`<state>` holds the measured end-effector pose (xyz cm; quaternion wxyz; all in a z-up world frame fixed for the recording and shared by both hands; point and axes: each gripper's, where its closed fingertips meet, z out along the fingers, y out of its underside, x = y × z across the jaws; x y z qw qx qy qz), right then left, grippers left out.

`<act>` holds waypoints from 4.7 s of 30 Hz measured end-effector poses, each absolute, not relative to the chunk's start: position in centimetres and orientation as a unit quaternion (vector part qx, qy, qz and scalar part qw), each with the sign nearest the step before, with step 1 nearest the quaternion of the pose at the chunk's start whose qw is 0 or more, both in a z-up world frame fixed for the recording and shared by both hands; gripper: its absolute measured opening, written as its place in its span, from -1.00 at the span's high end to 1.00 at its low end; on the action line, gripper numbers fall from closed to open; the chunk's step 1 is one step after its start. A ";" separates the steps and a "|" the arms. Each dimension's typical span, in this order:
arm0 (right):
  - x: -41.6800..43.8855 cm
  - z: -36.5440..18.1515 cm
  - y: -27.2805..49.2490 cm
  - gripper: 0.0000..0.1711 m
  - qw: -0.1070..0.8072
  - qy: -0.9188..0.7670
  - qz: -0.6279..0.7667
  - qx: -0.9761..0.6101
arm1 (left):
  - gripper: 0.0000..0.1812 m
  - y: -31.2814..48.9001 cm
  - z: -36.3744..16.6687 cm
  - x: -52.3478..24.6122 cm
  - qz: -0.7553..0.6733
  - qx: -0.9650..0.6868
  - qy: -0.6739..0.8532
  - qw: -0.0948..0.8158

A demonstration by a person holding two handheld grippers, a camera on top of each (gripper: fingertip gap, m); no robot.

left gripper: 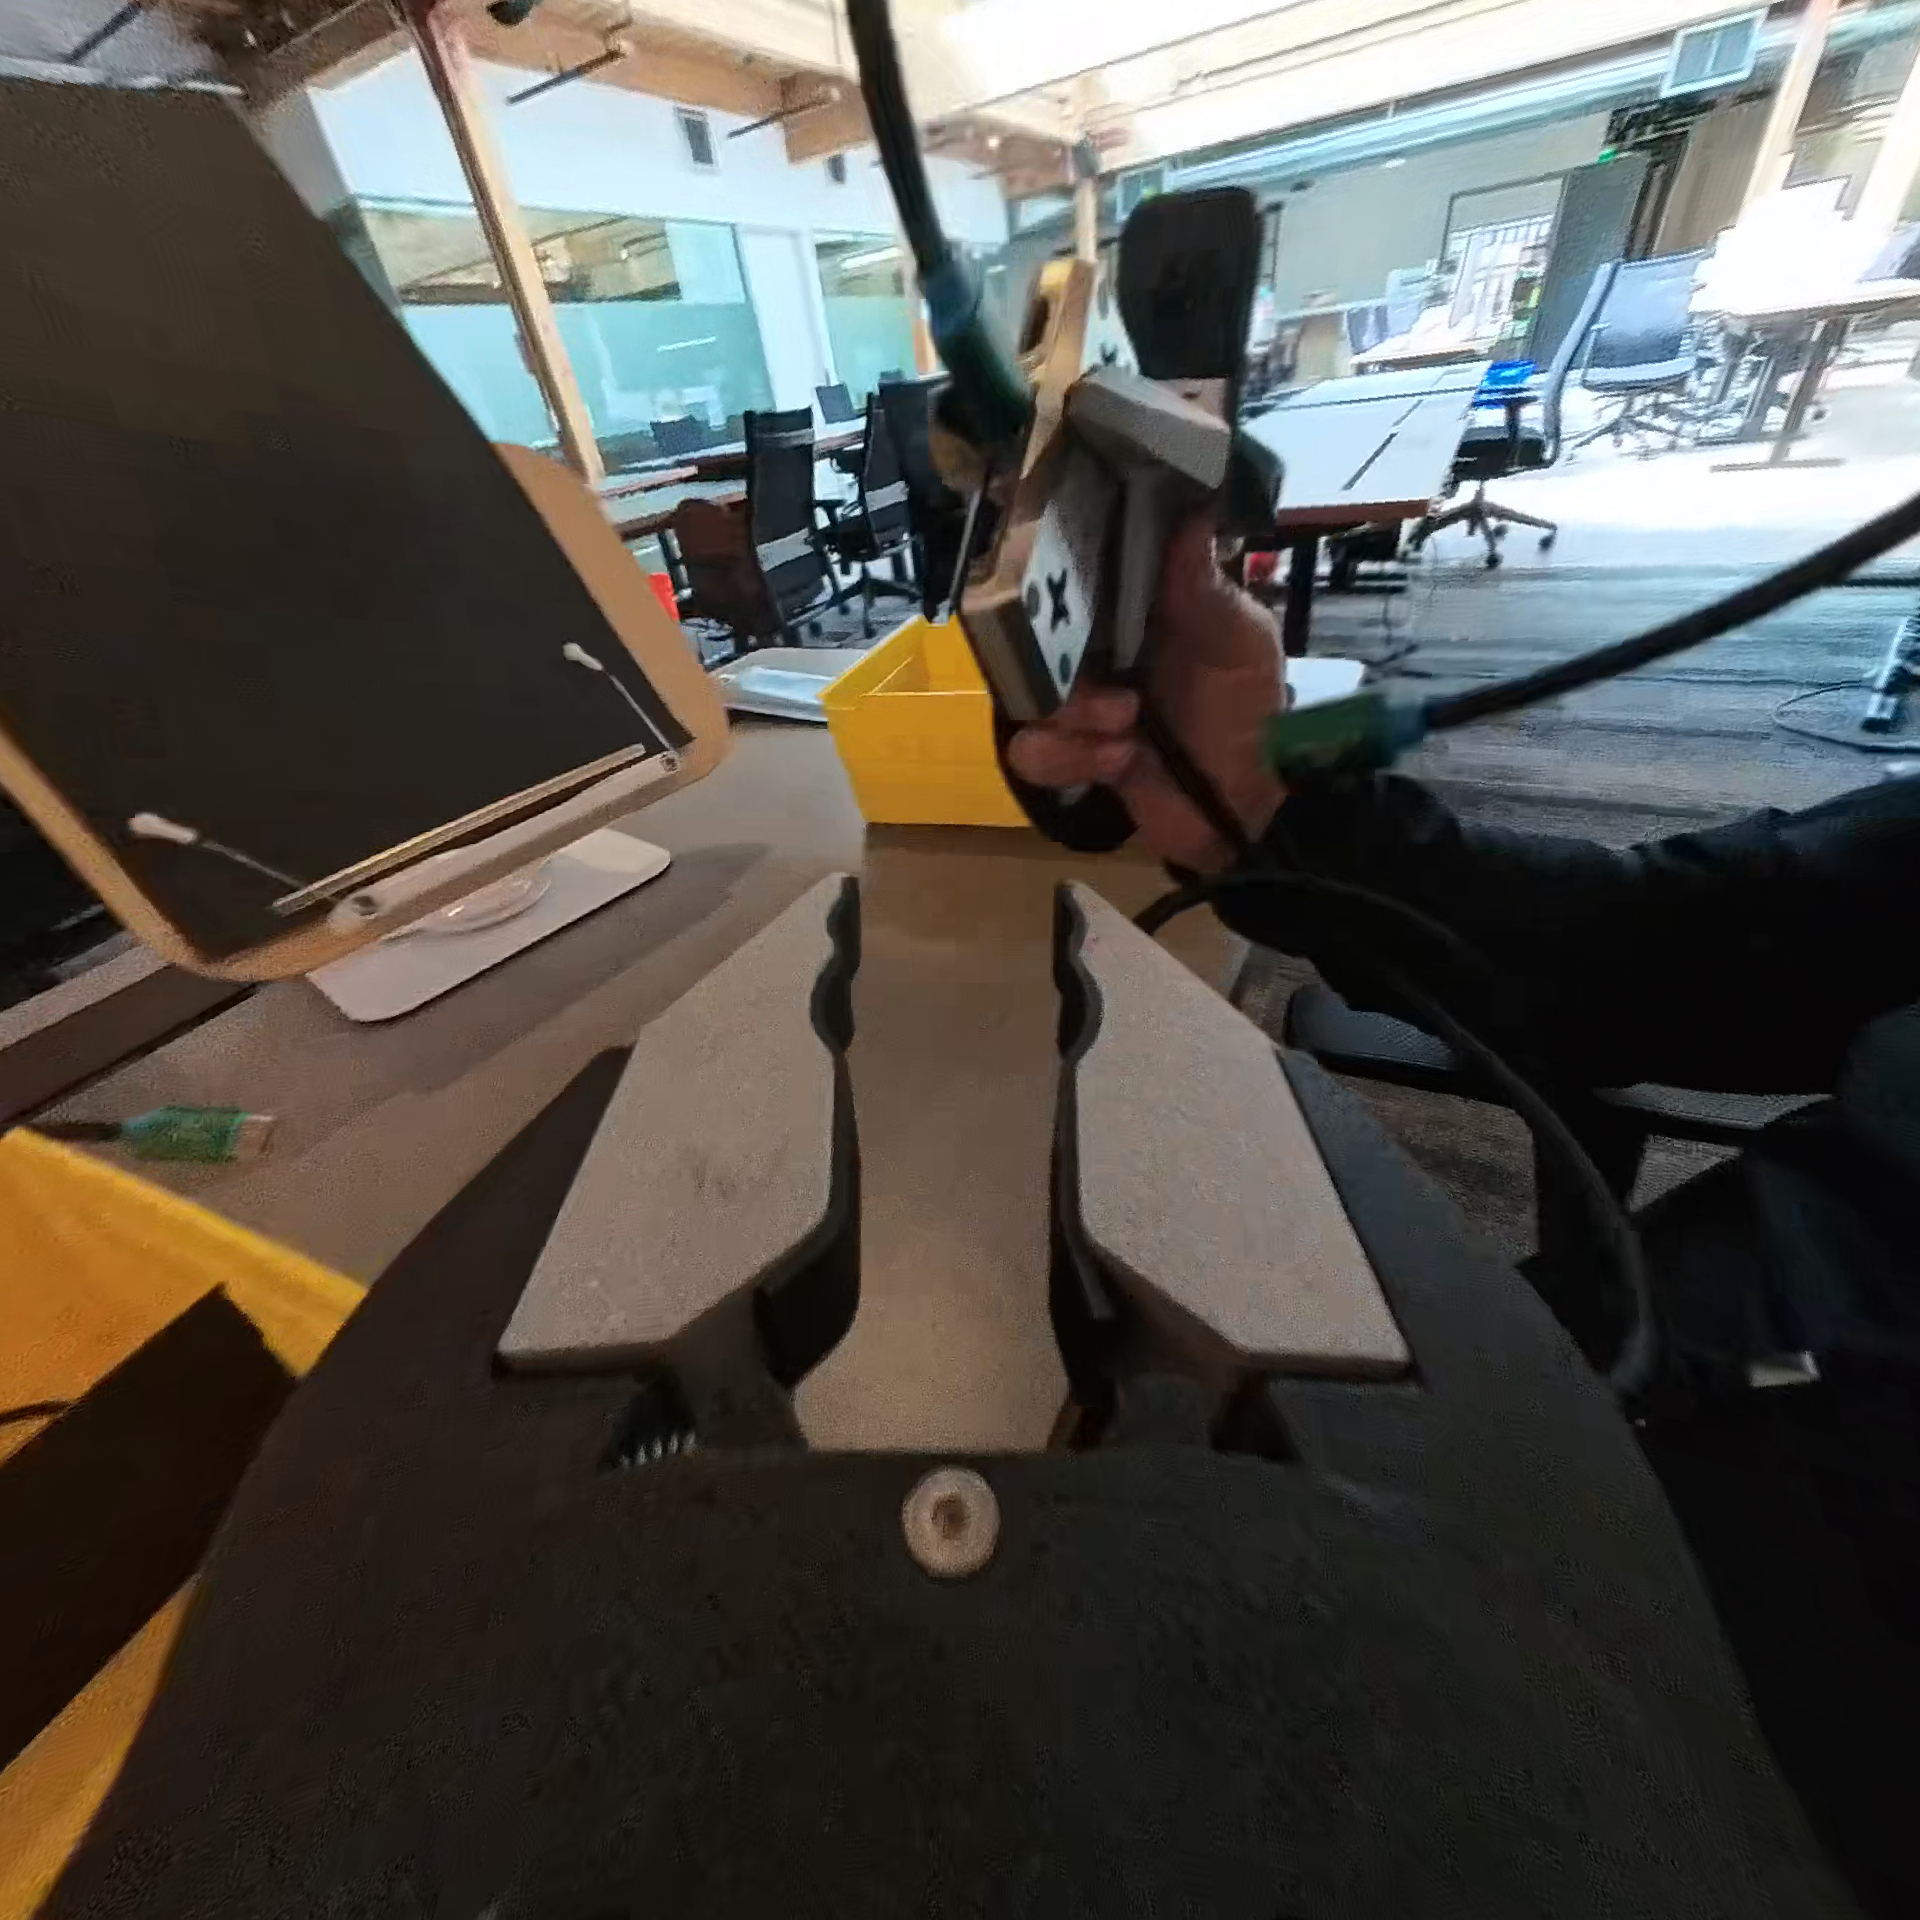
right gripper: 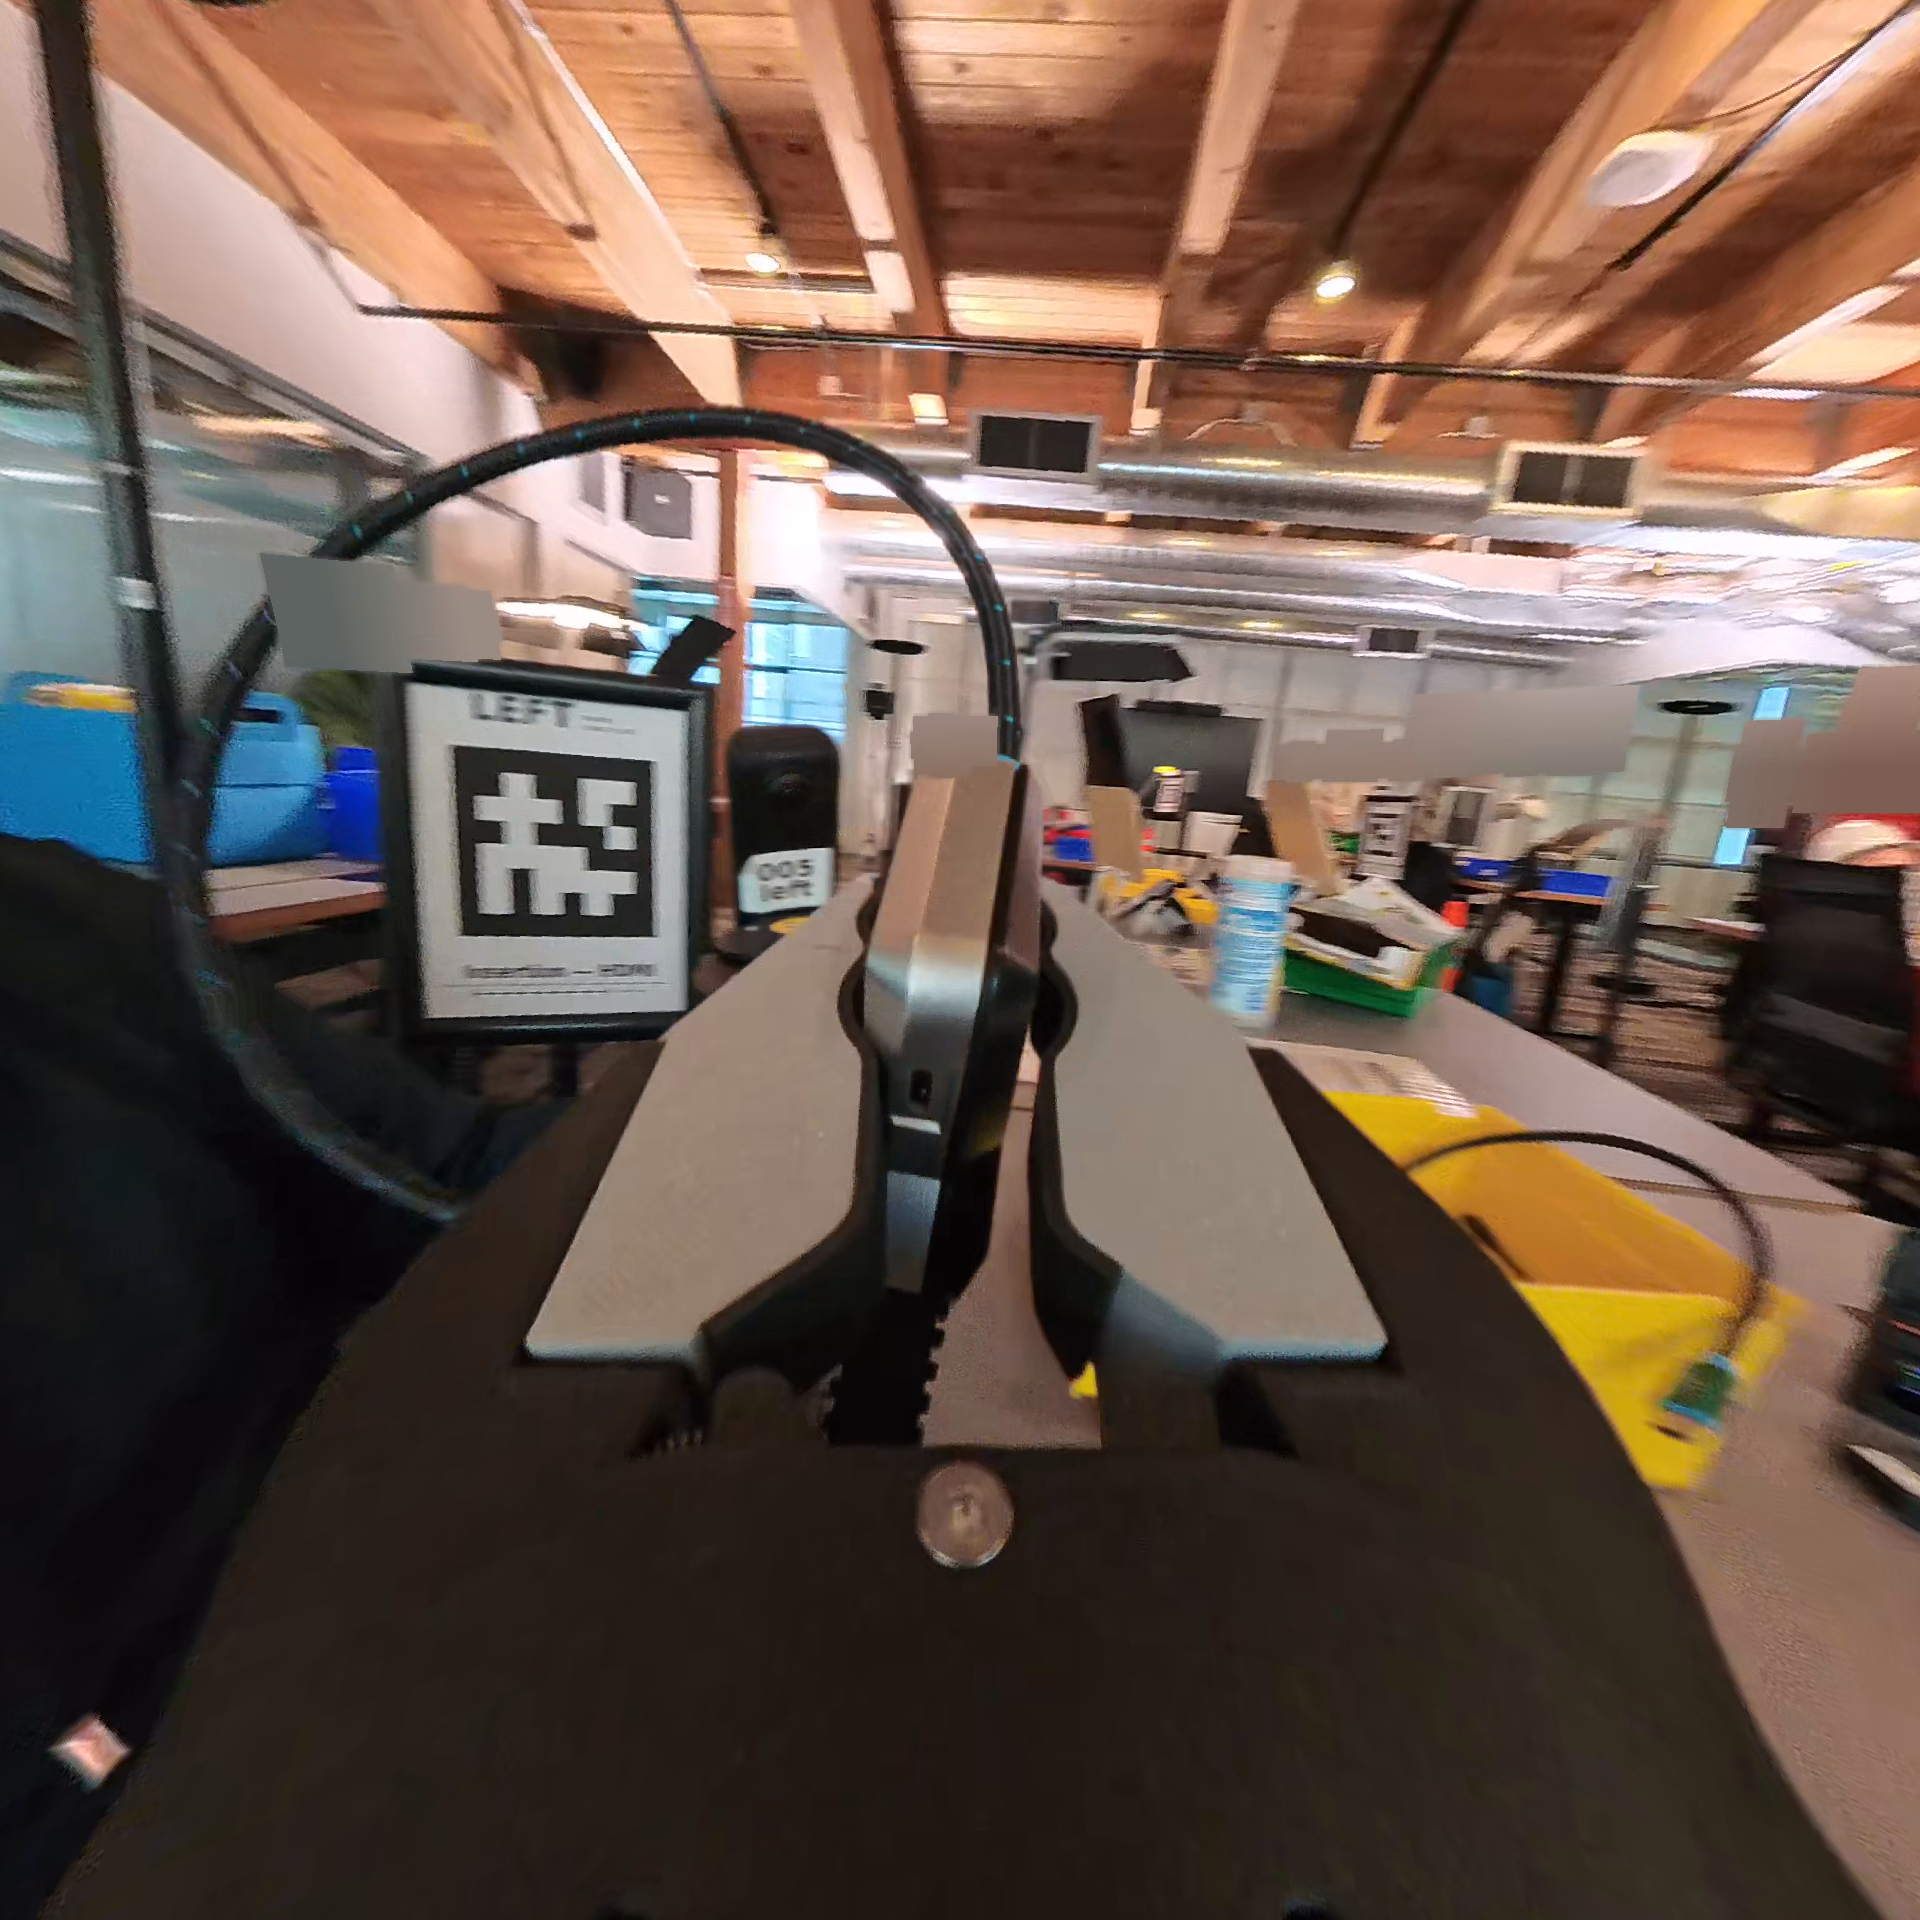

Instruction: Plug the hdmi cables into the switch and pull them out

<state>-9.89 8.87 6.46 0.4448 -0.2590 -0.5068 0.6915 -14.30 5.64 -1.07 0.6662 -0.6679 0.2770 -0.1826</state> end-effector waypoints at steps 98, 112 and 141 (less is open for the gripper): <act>-16.1 -0.2 4.6 0.76 0.505 -0.646 0.458 -0.345 | 0.80 8.4 -3.8 -15.4 0.010 -0.709 0.287 0.644; -16.3 -0.7 5.0 0.77 0.497 -0.649 0.456 -0.353 | 0.79 8.7 -4.5 -15.5 0.007 -0.719 0.285 0.634; -16.0 0.0 5.6 0.69 0.533 -0.645 0.424 -0.347 | 0.80 8.7 -4.6 -15.6 0.001 -0.721 0.286 0.631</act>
